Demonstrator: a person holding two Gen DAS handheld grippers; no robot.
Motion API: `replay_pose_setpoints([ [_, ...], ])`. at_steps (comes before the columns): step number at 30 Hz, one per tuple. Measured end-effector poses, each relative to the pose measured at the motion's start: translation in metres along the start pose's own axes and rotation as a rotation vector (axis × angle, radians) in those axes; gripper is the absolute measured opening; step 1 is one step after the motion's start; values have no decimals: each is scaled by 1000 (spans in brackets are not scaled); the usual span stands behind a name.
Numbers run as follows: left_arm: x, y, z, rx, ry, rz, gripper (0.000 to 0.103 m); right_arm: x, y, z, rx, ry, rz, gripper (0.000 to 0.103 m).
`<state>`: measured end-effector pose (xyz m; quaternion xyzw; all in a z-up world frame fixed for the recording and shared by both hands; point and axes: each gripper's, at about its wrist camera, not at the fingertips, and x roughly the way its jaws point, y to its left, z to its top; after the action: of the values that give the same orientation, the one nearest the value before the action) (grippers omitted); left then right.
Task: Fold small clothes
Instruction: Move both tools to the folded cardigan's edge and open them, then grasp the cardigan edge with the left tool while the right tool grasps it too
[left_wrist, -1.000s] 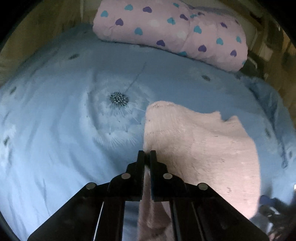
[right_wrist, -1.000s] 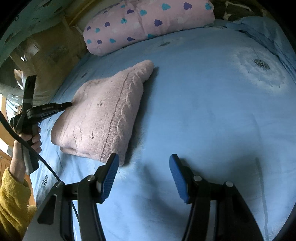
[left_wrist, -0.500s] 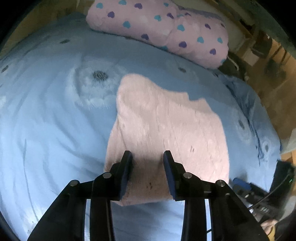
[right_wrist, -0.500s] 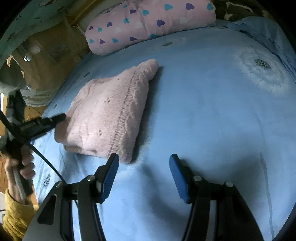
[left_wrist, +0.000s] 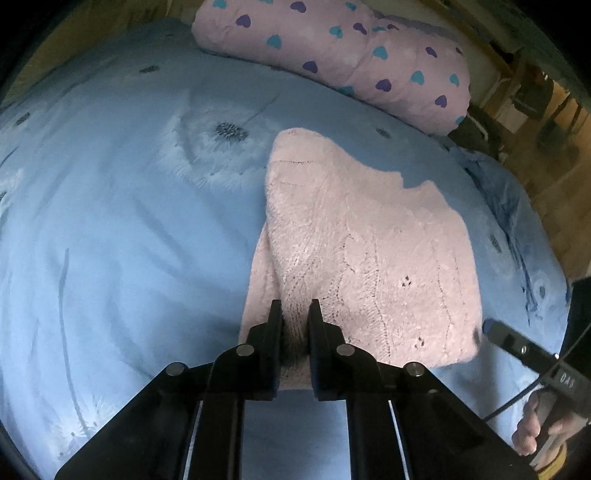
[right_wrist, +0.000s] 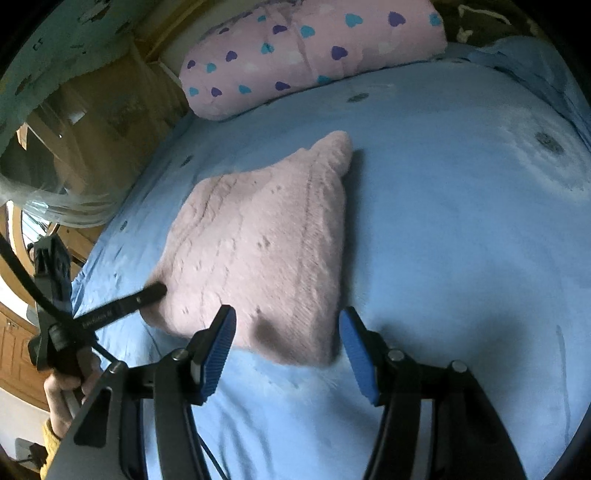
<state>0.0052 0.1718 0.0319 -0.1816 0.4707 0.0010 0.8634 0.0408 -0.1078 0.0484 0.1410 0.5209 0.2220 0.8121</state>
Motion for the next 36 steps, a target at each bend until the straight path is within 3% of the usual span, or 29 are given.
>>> replay_pose_setpoints([
  [10, -4, 1, -1, 17, 11, -25, 9, 36, 13, -2, -16, 80, -89, 67],
  [13, -4, 3, 2, -29, 16, -28, 19, 28, 7, 2, 32, 68, -74, 68],
  [15, 0, 5, 3, -53, 31, -12, 27, 24, 5, 8, 43, 46, -107, 74],
  [18, 6, 6, 6, -88, 46, -27, 29, 25, 7, 18, 25, 28, -132, 80],
  [23, 16, 8, 9, -98, 44, -27, 43, 44, 7, 22, 24, 61, -87, 81],
  [29, 26, 7, 7, -120, 42, -57, 49, 69, -7, 11, 75, 80, -18, 91],
  [36, 36, 4, 7, -128, 45, -69, 57, 80, -5, 20, 40, 107, 21, 96],
])
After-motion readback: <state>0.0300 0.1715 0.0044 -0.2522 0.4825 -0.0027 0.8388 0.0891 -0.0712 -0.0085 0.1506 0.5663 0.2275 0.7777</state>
